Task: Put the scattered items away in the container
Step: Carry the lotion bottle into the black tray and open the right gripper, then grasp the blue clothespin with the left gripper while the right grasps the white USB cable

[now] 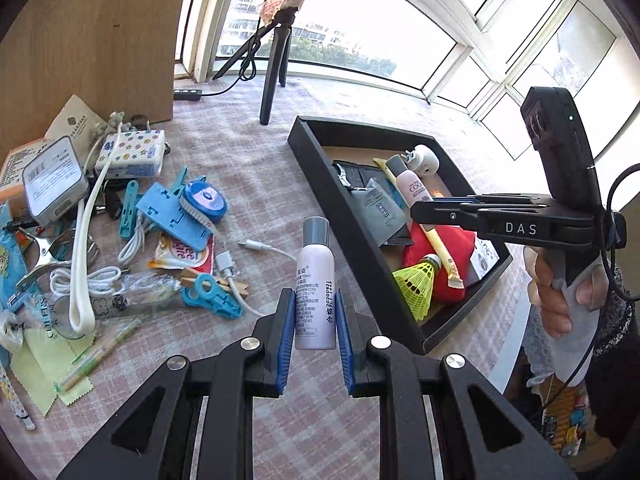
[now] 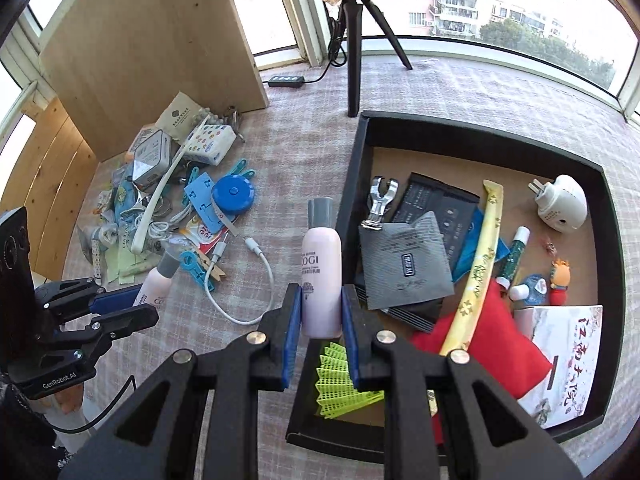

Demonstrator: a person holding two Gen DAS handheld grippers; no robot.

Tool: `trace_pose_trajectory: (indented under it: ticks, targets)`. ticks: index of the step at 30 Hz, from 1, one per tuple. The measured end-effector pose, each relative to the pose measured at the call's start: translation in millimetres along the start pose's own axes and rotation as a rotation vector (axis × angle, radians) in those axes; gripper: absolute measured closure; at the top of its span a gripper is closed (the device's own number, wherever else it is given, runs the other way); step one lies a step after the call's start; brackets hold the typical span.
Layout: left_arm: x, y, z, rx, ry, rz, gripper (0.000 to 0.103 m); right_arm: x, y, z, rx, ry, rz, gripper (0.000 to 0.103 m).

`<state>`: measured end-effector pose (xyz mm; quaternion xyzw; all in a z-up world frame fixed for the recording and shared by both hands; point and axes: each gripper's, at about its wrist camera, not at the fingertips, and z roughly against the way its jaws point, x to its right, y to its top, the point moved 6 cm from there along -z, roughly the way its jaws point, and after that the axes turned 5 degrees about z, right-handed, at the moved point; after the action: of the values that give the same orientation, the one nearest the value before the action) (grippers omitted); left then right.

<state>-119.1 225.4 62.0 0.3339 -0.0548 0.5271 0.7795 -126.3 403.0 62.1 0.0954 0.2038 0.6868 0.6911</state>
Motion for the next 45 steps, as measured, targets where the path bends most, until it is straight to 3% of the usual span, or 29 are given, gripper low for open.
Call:
trace_pose_trajectory:
  ticks: [8,13,14,15,16,20,26,33,39,45]
  targets:
    - [64,39,-30,0.01,-0.057,-0.038,0.084,88,-12,32,0.03,-0.136,-0.136,0.083]
    - [102,52,-46,0.008,-0.098,-0.067,0.084,124,-18,43,0.036,-0.207,-0.179,0.083]
    - [109,52,-49,-0.001,-0.106,-0.064,0.08,126,-18,44,0.037,-0.226,-0.17,0.083]
    - [114,53,-52,-0.005,-0.102,-0.058,0.065,128,-19,45,0.035,-0.247,-0.167,0.073]
    - [118,53,-51,0.009,-0.098,-0.058,0.061,130,-20,46,0.037,-0.261,-0.174,0.055]
    - [125,47,-45,0.043,-0.05,-0.119,0.061,120,-17,52,0.077,-0.236,-0.161,0.053]
    - [90,42,-31,0.05,0.001,-0.076,0.061,91,-7,48,0.093,-0.189,-0.109,0.053]
    - [7,25,-8,0.058,0.092,0.034,0.061,43,-2,31,0.072,-0.104,-0.006,0.053]
    - [-68,2,1,0.04,0.133,0.202,0.063,-12,-4,4,0.016,-0.031,0.131,0.053]
    - [-96,-16,-2,0.012,0.147,0.252,0.063,-70,-16,-30,-0.06,0.032,0.274,0.053]
